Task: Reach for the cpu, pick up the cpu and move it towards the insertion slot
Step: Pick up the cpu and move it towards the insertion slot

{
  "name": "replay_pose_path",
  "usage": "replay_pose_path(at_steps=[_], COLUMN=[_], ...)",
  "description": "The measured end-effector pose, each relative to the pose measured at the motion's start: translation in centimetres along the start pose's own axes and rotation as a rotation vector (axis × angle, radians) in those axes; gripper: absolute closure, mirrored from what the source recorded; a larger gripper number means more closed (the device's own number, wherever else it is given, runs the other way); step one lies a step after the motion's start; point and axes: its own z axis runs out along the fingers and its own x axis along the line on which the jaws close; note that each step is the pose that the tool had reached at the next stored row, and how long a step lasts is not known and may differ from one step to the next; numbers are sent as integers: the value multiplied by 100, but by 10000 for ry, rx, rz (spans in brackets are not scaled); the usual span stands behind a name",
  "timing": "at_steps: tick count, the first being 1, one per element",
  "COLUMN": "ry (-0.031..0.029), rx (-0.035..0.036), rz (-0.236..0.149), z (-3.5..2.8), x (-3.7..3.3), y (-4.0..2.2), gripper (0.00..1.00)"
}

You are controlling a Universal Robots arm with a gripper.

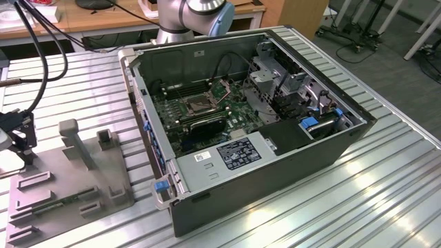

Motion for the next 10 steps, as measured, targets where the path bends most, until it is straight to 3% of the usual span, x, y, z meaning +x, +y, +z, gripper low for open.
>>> replay_pose_path(at_steps=[10], ry=[0], rx=[1], rz=[0], z=[-135], x=[0], y=[5], gripper=[45])
